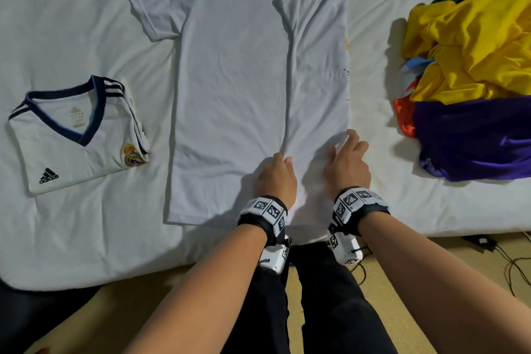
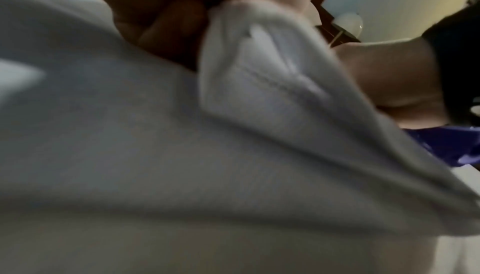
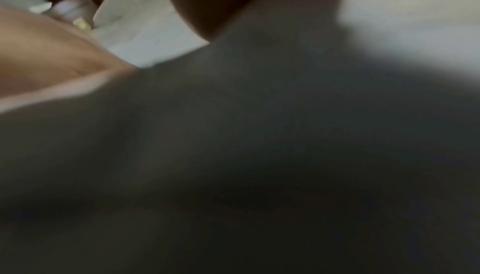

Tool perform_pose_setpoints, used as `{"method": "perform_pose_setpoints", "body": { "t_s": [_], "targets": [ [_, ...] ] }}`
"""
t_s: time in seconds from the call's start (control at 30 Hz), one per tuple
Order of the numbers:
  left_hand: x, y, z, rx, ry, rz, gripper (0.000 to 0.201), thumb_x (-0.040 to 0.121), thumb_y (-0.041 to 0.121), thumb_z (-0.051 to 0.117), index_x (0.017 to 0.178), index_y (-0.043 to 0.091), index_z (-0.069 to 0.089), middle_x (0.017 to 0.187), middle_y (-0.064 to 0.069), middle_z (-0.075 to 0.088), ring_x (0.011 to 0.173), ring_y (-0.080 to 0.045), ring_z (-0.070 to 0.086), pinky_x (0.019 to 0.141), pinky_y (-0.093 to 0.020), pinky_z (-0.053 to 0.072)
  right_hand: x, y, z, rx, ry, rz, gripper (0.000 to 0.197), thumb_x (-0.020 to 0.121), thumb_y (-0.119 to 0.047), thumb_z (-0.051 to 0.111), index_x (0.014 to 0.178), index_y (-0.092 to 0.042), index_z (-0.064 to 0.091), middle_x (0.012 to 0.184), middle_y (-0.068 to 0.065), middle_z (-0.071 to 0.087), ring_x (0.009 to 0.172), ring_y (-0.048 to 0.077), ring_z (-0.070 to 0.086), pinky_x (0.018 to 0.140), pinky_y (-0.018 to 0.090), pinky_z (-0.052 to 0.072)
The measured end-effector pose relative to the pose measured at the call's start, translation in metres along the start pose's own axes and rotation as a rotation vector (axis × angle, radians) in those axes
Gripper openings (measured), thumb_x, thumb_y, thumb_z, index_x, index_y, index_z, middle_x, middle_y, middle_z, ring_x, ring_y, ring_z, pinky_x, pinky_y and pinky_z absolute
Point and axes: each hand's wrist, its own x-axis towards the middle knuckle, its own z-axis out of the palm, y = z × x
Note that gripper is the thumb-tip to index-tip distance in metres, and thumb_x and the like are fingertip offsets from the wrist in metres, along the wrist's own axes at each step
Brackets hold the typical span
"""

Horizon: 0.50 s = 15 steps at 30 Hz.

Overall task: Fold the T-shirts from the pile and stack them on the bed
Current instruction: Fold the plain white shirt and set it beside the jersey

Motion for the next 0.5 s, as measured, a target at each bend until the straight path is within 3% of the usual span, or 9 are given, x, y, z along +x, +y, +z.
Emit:
{"method": "perform_pose_setpoints", "body": {
  "t_s": [0.1,0.2,0.27,0.3,0.37,0.43,0.5],
  "targets": [
    [-0.002,-0.009,0.000,0.086,0.031,0.041,0.039,0.110,0.038,0.028,0.109,0.008,0.053,0.104,-0.014,0.067,0.095,-0.039,0.065,0.069,-0.039,0.041,-0.003,0.011,0.000,-0.055,-0.019,-0.069,0.046,0.106,-0.034,0.040,0.144,-0.011,0.030,0.121,0.018,0.040,0.074,0.046,0.063,0.059,0.044,0.039],
    [0.000,-0.015,-0.004,0.170,0.003,0.044,0.040,0.110,0.041,0.028,0.111,0.009,0.052,0.107,-0.012,0.065,0.092,-0.037,0.066,0.066,-0.039,0.042,-0.006,0.015,-0.003,-0.119,-0.041,-0.116,0.046,0.105,-0.036,0.041,0.143,-0.013,0.028,0.121,0.016,0.038,0.071,0.043,0.063,0.056,0.040,0.038],
    [0.002,-0.015,-0.015,0.218,-0.025,0.022,0.044,0.109,0.044,0.028,0.113,0.009,0.055,0.110,-0.011,0.066,0.095,-0.036,0.066,0.067,-0.037,0.040,-0.004,0.017,-0.009,-0.178,-0.042,-0.114,0.048,0.101,-0.033,0.046,0.141,-0.015,0.028,0.126,0.015,0.036,0.080,0.042,0.063,0.057,0.040,0.040],
    [0.004,-0.015,-0.020,0.248,-0.020,0.013,0.045,0.109,0.044,0.028,0.113,0.010,0.056,0.110,-0.012,0.067,0.096,-0.035,0.065,0.068,-0.037,0.039,-0.003,0.019,-0.013,-0.208,-0.033,-0.111,0.052,0.097,-0.031,0.050,0.142,-0.014,0.028,0.133,0.016,0.035,0.093,0.042,0.060,0.062,0.043,0.044],
    [0.009,-0.009,-0.032,0.320,0.046,0.042,0.040,0.108,0.040,0.031,0.116,0.010,0.056,0.109,-0.014,0.067,0.101,-0.035,0.061,0.072,-0.039,0.040,0.005,0.019,-0.021,-0.309,-0.025,-0.150,0.067,0.090,-0.033,0.055,0.147,-0.013,0.027,0.155,0.017,0.022,0.126,0.042,0.043,0.088,0.052,0.046],
    [0.015,0.007,-0.035,0.378,0.118,0.190,0.034,0.107,0.033,0.038,0.126,0.010,0.054,0.125,-0.017,0.058,0.117,-0.037,0.052,0.085,-0.046,0.046,0.017,0.014,-0.023,-0.372,-0.073,-0.247,0.078,0.092,-0.035,0.050,0.157,-0.011,0.015,0.168,0.014,-0.004,0.151,0.038,0.014,0.114,0.056,0.028],
    [0.027,0.024,-0.024,0.423,0.067,0.411,0.046,0.105,0.029,0.042,0.148,0.013,0.041,0.155,-0.020,0.035,0.143,-0.041,0.032,0.111,-0.060,0.035,0.030,0.007,-0.020,-0.385,-0.126,-0.404,0.081,0.096,-0.035,0.042,0.162,-0.012,0.001,0.167,0.011,-0.021,0.155,0.032,-0.011,0.123,0.052,0.011]
  ]
}}
